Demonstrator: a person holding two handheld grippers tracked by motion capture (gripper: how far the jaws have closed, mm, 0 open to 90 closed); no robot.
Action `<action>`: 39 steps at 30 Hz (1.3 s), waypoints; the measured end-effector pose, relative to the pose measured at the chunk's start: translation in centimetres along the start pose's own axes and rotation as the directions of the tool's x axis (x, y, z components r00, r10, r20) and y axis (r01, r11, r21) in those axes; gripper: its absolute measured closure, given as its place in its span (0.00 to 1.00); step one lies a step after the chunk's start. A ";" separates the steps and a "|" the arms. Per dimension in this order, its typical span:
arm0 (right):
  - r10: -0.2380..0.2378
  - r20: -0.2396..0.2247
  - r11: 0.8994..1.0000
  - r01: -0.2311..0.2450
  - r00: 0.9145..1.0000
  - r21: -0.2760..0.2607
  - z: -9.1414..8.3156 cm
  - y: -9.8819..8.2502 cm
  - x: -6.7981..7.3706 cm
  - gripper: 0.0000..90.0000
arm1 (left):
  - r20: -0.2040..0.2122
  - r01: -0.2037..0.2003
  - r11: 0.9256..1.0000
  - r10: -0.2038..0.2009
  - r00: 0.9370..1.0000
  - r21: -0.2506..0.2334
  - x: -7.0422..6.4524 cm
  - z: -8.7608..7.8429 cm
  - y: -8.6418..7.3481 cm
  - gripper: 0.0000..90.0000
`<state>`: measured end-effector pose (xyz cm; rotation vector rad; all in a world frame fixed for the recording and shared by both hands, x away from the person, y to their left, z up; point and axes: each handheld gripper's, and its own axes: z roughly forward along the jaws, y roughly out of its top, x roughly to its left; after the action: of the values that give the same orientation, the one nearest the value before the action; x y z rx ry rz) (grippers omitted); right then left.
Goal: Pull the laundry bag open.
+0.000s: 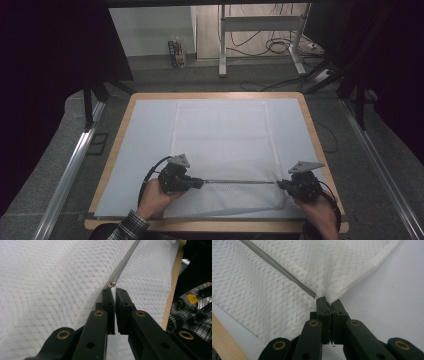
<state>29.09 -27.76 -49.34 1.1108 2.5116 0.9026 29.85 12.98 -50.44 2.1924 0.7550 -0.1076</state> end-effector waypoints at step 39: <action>0.002 0.002 1.000 -0.002 1.000 0.005 -0.2 -0.3 -0.2 0.96 | -0.078 0.102 0.994 -0.104 0.991 -0.031 1.2 -4.1 -4.4 0.97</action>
<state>28.97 -28.18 -49.40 1.1154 2.5129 0.8955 27.75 18.70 -51.01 2.1424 0.9096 -0.0621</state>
